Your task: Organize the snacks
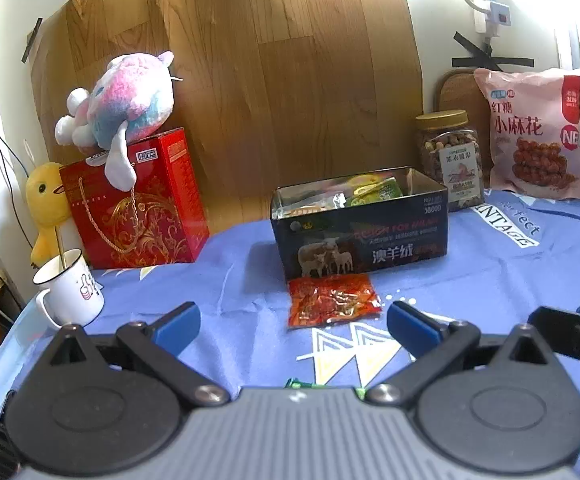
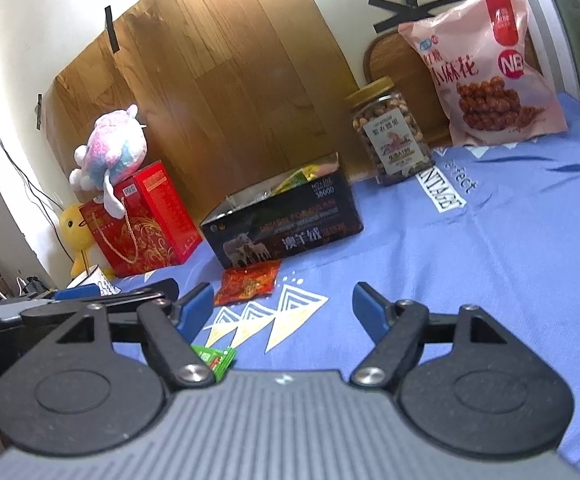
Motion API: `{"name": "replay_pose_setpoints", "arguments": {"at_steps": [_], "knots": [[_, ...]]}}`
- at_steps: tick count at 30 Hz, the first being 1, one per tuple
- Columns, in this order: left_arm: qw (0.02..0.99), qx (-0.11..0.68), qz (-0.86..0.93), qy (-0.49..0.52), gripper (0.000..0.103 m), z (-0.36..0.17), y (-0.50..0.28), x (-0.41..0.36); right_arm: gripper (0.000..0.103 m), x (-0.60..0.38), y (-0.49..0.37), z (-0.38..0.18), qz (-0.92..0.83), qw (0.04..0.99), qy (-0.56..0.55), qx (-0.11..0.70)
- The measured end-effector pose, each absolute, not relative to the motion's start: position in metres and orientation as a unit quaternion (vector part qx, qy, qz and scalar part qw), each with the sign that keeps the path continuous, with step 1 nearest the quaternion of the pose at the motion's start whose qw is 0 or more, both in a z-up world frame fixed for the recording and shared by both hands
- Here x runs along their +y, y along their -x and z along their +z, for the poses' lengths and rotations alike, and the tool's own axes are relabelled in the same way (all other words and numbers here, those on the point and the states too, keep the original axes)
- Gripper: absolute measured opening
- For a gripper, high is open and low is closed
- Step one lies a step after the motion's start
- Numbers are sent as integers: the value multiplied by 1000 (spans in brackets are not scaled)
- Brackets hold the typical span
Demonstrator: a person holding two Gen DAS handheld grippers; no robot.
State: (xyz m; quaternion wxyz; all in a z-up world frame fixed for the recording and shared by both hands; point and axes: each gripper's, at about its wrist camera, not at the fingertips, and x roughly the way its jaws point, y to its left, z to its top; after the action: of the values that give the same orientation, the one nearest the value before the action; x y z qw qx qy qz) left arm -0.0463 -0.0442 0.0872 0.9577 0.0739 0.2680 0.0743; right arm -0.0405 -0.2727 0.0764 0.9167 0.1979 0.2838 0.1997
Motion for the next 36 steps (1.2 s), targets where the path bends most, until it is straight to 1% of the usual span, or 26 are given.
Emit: {"name": "replay_pose_setpoints", "arguments": {"at_steps": [13, 27, 31, 36], "knots": [[955, 279, 68, -70, 103, 77, 37, -37, 78, -265, 40, 75, 205, 922, -180, 276], [951, 296, 72, -57, 103, 62, 20, -18, 78, -252, 27, 62, 213, 913, -176, 299], [950, 300, 66, -50, 103, 60, 17, -1, 78, -245, 26, 57, 227, 907, -173, 309], [949, 310, 47, -7, 103, 60, 19, 36, 77, -229, 30, 50, 256, 899, -150, 323]]}}
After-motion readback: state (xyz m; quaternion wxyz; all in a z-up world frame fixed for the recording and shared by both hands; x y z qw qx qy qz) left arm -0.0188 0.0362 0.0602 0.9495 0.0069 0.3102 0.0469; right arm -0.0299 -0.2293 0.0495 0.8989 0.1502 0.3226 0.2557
